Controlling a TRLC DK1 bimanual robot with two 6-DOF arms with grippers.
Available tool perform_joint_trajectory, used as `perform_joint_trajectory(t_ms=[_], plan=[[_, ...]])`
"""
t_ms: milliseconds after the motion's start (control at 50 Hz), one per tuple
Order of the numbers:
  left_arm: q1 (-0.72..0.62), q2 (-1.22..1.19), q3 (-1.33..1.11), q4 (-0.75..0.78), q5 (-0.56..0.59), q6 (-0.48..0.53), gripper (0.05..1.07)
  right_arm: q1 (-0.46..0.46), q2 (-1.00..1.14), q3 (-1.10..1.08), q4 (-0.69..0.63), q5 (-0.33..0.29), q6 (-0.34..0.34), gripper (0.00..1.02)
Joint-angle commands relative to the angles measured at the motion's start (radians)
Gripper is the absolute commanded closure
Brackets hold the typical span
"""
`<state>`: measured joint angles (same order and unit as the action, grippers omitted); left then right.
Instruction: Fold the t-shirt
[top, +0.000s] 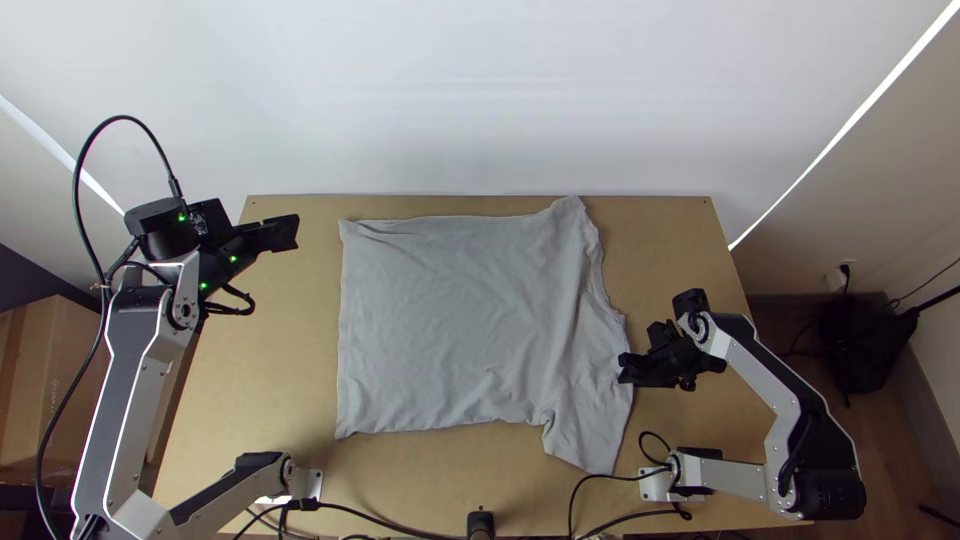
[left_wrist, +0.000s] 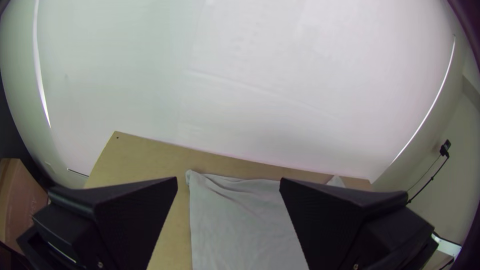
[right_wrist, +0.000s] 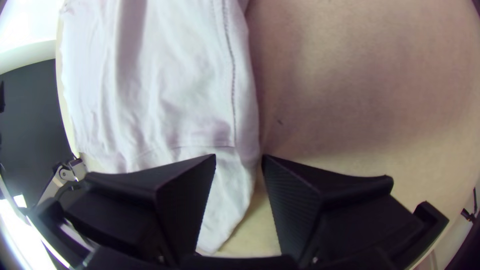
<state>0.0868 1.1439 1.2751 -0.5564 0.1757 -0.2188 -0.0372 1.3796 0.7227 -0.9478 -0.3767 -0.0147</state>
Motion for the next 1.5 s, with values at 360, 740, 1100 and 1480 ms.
perform_joint_trajectory(t_ms=[360, 740, 1100, 1480], plan=[[-0.001, -0.001, 0.012, -0.398, 0.128, 0.231, 0.11, 0.008, -0.022, -0.048, 0.070, 0.068, 0.009, 1.00], [-0.044, -0.036, -0.151, -0.878, 0.166, 0.575, 0.11, 0.008, -0.042, -0.060, 0.072, 0.067, 0.010, 1.00], [-0.145, -0.070, -0.408, -0.847, 0.065, 0.633, 0.11, 0.008, -0.045, -0.062, 0.072, 0.068, 0.010, 1.00], [-0.453, -0.059, -0.500, -0.794, -0.024, 0.472, 0.20, 0.007, -0.042, -0.060, 0.073, 0.067, 0.010, 1.00]])
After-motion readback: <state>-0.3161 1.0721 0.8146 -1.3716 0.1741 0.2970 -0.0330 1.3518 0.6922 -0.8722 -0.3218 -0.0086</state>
